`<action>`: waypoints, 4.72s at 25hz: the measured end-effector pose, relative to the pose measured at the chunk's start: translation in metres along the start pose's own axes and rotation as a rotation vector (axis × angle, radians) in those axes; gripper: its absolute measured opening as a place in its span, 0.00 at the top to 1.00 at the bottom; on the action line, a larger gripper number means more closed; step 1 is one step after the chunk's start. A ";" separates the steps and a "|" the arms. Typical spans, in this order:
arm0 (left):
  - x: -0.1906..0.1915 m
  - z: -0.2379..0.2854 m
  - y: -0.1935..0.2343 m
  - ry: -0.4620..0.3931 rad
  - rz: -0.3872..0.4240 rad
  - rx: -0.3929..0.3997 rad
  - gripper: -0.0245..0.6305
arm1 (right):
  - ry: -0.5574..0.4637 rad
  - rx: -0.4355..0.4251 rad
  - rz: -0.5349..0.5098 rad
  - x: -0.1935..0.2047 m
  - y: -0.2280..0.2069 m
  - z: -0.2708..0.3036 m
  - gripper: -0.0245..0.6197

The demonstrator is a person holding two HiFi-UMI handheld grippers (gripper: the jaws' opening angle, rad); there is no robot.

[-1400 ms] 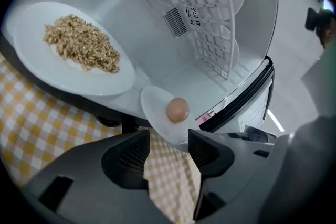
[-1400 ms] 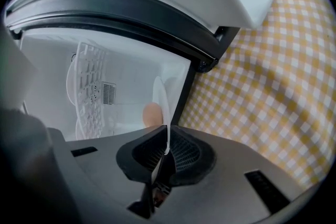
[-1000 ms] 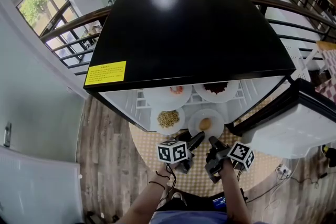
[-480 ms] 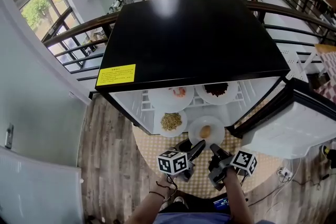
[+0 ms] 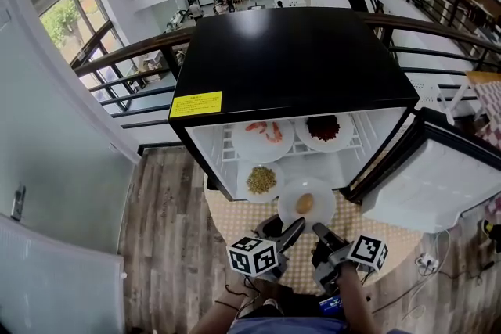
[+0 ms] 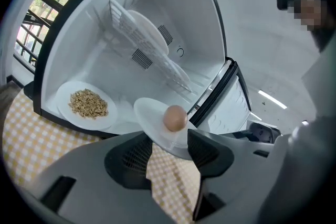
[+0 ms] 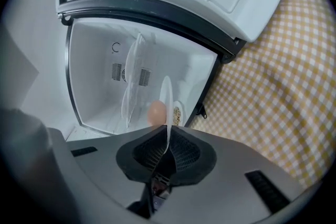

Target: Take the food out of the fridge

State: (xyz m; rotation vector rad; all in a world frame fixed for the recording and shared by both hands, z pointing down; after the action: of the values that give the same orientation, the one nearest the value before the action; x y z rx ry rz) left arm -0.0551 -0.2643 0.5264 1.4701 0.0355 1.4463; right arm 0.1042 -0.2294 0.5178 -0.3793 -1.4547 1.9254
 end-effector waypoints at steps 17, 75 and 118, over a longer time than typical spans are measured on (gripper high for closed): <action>0.018 -0.105 -0.032 -0.044 0.057 -0.036 0.63 | 0.041 -0.059 -0.075 0.086 0.030 -0.038 0.92; 0.132 -0.199 -0.174 -0.091 0.085 -0.034 0.63 | 0.049 -0.127 -0.094 0.176 0.014 -0.215 0.91; 0.299 -0.294 -0.314 -0.161 0.091 -0.162 0.63 | 0.164 -0.201 -0.138 0.274 -0.042 -0.398 0.91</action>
State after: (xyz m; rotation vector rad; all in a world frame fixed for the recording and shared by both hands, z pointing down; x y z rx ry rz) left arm -0.0052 0.2536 0.4650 1.4648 -0.2455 1.3651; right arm 0.1590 0.2506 0.4707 -0.5023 -1.5284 1.6059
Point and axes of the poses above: the fingertips, and each gripper's own axes: z forward along the fingers, y to its left, x out of its underside, the point moved 7 cm from there along -z, backward along the fingers, and after that the axes turned 3 degrees about -z, right-handed, at the moved point
